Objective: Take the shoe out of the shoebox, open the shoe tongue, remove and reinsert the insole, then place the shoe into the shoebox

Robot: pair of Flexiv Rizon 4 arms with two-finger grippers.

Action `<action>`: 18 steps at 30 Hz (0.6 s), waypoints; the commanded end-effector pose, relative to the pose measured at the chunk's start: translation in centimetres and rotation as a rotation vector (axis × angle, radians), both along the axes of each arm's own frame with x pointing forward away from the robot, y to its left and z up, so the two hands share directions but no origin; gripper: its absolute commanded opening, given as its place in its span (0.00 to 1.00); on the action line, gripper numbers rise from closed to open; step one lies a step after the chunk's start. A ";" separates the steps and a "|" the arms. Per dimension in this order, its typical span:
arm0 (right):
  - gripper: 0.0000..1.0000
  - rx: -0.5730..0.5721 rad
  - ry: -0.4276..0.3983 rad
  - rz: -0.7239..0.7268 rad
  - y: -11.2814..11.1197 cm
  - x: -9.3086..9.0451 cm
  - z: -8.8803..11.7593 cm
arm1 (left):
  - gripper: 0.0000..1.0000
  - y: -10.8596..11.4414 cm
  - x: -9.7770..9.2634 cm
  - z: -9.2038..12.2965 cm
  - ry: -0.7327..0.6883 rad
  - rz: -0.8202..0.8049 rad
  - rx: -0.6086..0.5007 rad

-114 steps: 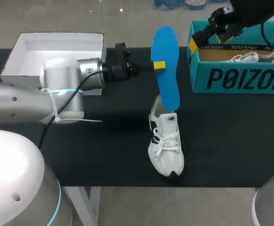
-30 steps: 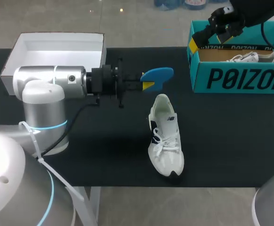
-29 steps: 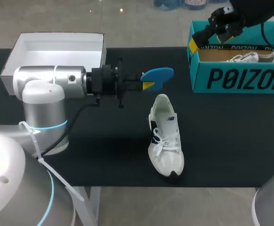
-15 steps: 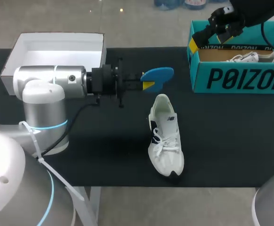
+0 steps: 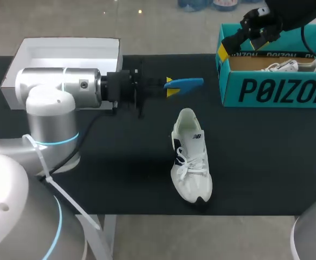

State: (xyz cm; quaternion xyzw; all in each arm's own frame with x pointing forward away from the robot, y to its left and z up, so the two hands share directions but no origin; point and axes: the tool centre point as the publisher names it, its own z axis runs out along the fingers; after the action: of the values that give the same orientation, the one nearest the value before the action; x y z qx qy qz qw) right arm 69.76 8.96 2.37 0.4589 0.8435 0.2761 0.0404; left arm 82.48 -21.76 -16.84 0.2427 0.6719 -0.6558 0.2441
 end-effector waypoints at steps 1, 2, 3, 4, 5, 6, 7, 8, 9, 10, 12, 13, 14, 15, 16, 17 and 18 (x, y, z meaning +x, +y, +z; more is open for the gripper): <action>1.00 -0.005 0.006 -0.001 0.3 0.2 0.2 | 0.00 -0.4 0.1 0.5 -0.473 -0.134 0.009; 1.00 -0.005 0.006 -0.001 0.3 0.2 0.2 | 0.00 -0.3 0.1 0.1 -0.499 -0.150 0.036; 1.00 -0.005 0.006 -0.001 0.3 0.2 0.2 | 0.00 -0.3 0.0 -0.1 -0.520 -0.177 0.020; 1.00 -0.005 0.006 -0.001 0.3 0.2 0.2 | 0.00 -0.4 -0.1 -0.3 -0.526 -0.185 0.026; 1.00 -0.005 0.006 -0.001 0.3 0.2 0.2 | 0.00 -0.4 -0.1 -0.6 -0.537 -0.200 0.034; 1.00 -0.005 0.006 -0.001 0.3 0.2 0.2 | 0.00 -0.4 -0.2 -0.7 -0.549 -0.200 0.022; 1.00 -0.005 0.006 -0.001 0.3 0.2 0.2 | 0.00 -0.3 -0.3 -0.9 -0.558 -0.200 0.022; 1.00 -0.005 0.006 -0.001 0.3 0.2 0.2 | 0.00 -0.3 -0.3 -1.1 -0.565 -0.203 0.025; 1.00 -0.005 0.006 -0.001 0.3 0.2 0.2 | 0.00 -0.3 -0.4 -1.3 -0.572 -0.206 0.023; 1.00 -0.005 0.006 -0.001 0.3 0.2 0.2 | 0.00 -0.3 -0.4 -1.5 -0.582 -0.209 0.024; 1.00 -0.005 0.006 -0.001 0.3 0.2 0.2 | 0.00 -0.2 -0.2 -1.9 -0.567 -0.195 0.030; 1.00 -0.005 0.006 -0.001 0.3 0.2 0.2 | 0.00 -0.3 -0.2 -2.0 -0.541 -0.172 0.006; 1.00 -0.005 0.006 -0.001 0.3 0.2 0.2 | 0.00 -0.3 -0.2 -2.0 -0.541 -0.172 0.006; 1.00 -0.005 0.006 -0.001 0.3 0.2 0.2 | 0.00 -0.3 -0.2 -2.0 -0.541 -0.172 0.006; 1.00 -0.005 0.006 -0.001 0.3 0.2 0.2 | 0.00 -0.3 -0.2 -2.0 -0.541 -0.172 0.006; 1.00 -0.005 0.006 -0.001 0.3 0.2 0.2 | 0.00 -0.3 -0.2 -2.0 -0.541 -0.172 0.006; 1.00 -0.005 0.006 -0.001 0.3 0.2 0.2 | 0.00 -0.3 -0.2 -2.0 -0.541 -0.172 0.006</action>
State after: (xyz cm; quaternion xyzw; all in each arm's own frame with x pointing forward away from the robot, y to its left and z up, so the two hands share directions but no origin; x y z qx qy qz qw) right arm 69.76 8.96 2.38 0.4588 0.8436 0.2761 0.0405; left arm 82.00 -21.88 -18.58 0.4639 0.5642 -0.5809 0.3593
